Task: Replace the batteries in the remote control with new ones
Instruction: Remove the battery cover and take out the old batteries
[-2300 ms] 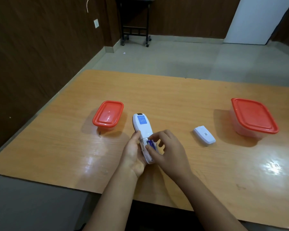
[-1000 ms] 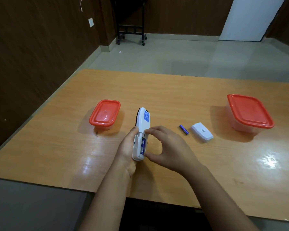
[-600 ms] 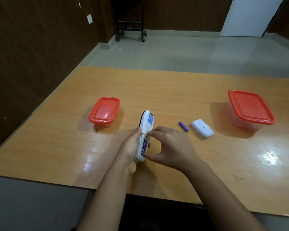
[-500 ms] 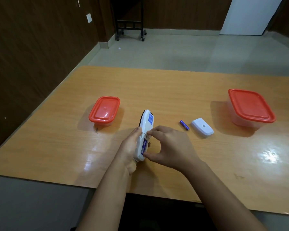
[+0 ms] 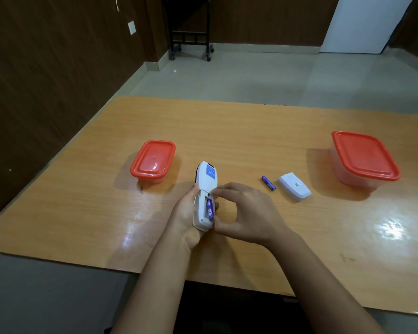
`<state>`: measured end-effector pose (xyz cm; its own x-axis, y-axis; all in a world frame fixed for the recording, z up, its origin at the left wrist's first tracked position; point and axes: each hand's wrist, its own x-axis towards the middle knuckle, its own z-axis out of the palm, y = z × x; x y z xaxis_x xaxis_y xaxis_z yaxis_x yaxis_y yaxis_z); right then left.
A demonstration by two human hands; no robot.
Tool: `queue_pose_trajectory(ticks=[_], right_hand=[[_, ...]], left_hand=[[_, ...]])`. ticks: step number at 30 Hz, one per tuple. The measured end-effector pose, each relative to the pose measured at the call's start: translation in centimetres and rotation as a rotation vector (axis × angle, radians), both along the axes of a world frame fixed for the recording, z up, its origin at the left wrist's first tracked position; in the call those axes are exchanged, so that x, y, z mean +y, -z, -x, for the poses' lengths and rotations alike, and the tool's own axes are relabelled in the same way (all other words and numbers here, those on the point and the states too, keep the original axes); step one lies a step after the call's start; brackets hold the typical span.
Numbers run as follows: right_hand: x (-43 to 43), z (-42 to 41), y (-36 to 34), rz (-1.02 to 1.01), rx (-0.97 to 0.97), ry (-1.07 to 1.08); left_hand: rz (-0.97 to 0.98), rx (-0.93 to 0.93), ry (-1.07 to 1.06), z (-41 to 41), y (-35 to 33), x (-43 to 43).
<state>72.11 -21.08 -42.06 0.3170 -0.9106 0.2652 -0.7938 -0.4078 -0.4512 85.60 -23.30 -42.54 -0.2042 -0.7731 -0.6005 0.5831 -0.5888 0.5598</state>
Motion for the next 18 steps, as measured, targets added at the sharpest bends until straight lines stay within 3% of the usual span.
queue_pose_trajectory(ticks=[4, 7, 18], right_hand=[[0.0, 0.2, 0.6, -0.079, -0.023, -0.014], [0.1, -0.4, 0.8, -0.172, -0.189, 0.046], [-0.4, -0.5, 1.2, -0.287, -0.301, 0.289]], left_hand=[[-0.023, 0.118, -0.046, -0.1, 0.4, 0.0], [0.009, 0.198, -0.083, -0.3, 0.3, -0.2], [0.072, 0.096, -0.079, 0.0, 0.3, -0.1]])
